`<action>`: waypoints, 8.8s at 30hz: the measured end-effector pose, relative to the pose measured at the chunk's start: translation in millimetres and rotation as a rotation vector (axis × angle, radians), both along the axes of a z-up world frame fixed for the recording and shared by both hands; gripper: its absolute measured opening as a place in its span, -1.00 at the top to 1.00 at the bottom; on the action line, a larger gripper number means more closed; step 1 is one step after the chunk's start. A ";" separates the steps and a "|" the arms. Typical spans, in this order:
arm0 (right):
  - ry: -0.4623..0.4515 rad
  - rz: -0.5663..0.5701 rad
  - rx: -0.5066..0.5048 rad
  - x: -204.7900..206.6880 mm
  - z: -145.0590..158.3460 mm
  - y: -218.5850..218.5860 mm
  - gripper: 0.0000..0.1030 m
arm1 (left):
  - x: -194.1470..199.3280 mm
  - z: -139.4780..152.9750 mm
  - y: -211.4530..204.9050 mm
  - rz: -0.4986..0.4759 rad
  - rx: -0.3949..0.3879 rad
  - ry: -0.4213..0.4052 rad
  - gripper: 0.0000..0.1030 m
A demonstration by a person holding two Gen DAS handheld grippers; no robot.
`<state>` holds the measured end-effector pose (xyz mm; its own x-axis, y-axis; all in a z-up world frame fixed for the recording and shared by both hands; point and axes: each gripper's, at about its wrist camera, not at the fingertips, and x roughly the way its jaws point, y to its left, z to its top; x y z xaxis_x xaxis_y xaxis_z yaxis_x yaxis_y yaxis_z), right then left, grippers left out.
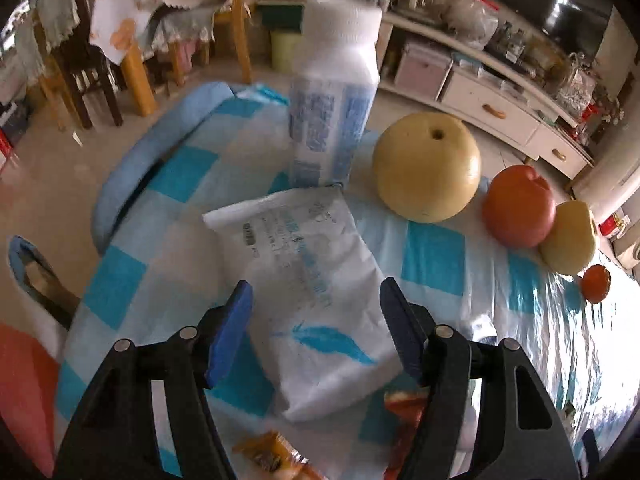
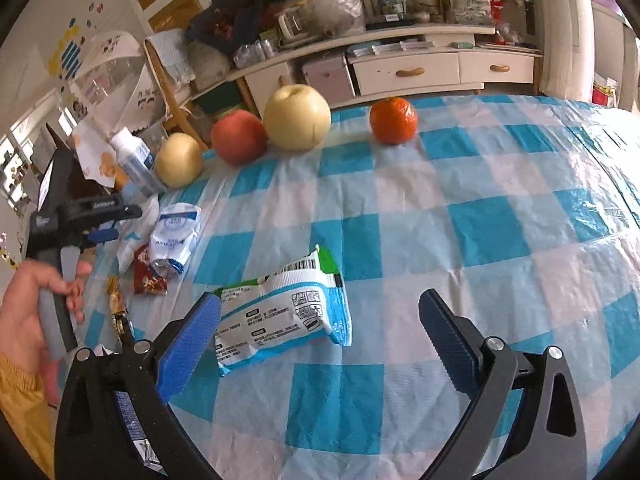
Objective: Collect trash
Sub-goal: 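Move left tool to the white feather wipe pack while right reaches the green-white pack, then close left gripper on the white wipe pack while right grips the green-white pack, then carry both wipe packs over the pink bucket and open both grippers, then return both tools to the table, right tool toward the white printed box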
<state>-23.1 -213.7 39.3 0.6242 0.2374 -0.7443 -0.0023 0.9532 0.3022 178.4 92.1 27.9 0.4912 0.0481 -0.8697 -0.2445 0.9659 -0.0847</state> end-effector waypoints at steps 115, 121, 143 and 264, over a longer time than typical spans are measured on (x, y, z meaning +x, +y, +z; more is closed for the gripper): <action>-0.043 0.294 0.023 -11.2 3.8 59.2 -0.42 | -155.5 38.8 30.6 -0.245 -0.018 -0.204 -0.46; -0.066 0.312 0.031 -24.0 10.9 66.8 -0.42 | -188.0 39.1 40.4 -0.220 0.001 -0.229 -0.46; -0.153 0.465 -0.030 -82.1 57.1 189.2 -0.42 | -244.6 65.0 142.4 -0.074 0.078 -0.311 -0.46; -0.166 0.101 -0.014 -102.0 51.4 87.0 -0.90 | -212.0 45.4 17.2 -0.361 -0.010 -0.376 -0.79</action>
<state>-125.1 -126.7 90.7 0.7125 0.2954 -0.6364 -0.1469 0.9498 0.2764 -33.6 109.3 73.4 0.7538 -0.1897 -0.6292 0.1534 0.9818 -0.1121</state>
